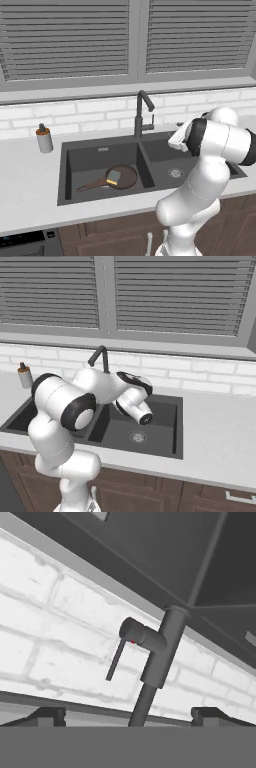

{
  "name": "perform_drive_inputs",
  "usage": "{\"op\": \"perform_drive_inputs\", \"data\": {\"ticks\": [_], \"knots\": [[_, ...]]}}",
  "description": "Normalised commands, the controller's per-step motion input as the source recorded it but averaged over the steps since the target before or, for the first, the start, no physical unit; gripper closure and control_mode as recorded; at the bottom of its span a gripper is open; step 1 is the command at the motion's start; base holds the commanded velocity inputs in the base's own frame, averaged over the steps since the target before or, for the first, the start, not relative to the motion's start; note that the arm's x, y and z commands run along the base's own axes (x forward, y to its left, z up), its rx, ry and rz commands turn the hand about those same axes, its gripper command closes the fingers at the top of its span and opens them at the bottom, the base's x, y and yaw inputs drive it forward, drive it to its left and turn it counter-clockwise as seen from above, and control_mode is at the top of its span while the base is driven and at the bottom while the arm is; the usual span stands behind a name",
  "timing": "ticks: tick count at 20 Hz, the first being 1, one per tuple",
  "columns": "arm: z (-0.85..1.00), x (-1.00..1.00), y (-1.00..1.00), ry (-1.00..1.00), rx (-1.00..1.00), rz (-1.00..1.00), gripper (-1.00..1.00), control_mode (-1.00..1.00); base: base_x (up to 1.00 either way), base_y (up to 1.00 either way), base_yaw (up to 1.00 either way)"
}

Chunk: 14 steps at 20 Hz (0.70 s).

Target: Pick the pan and sponge and place them into the sink. Then turn on the water.

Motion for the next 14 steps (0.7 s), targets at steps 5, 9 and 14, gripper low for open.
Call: {"op": "perform_drive_inputs", "data": {"ticks": [5,9,14], "knots": [[0.00,0.18,0.29,0.03,0.00,-0.06,-1.00,-1.00,0.00,0.00,0.00],[0.00,0.12,0.29,0.00,0.00,-0.07,-1.00,-1.00,0.00,0.00,0.00],[0.00,0.11,0.10,0.00,0.01,-0.05,-1.00,-1.00,0.00,0.00,0.00]]}}
